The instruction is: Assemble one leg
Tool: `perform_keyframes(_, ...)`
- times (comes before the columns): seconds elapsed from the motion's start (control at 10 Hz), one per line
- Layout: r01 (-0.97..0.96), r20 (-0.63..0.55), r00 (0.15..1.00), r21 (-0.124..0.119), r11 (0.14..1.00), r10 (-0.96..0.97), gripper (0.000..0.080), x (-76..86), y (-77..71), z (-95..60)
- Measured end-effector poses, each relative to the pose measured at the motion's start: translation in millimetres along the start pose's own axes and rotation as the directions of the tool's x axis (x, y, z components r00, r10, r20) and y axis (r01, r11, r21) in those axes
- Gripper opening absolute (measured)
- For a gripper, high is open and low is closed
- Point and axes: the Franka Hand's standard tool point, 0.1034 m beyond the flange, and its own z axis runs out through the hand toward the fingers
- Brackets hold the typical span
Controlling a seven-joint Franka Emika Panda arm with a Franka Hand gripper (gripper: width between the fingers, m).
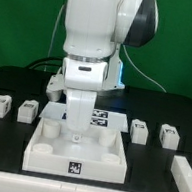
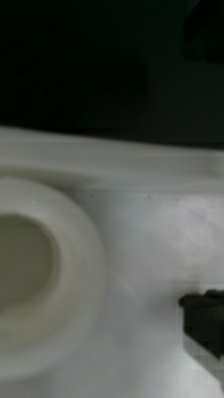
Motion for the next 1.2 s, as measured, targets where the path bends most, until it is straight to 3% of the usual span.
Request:
perform_keyframes(0.1,-0.004,0.0,1.0,-0.002,1.0,0.004,0.065,0.2,1.4,-1.0)
perform_keyframes(0.3,-0.006,0.0,1.0,-0.001,1.0,0.006,0.0386,-0.4,0.9,-0.6)
perform_keyframes(0.4,-0.006,0.0,1.0,-0.001,1.0,0.006,0.0386,-0.4,0.9,-0.5)
perform_keyframes(0.6,-0.007,0.001,1.0,-0.004,1.0,0.007,0.0062,-0.7,1.6,-1.0)
perform_keyframes(1.2,-0.007,0.002,1.0,-0.022,1.0,0.007,0.0063,-1.2,5.5,-2.9)
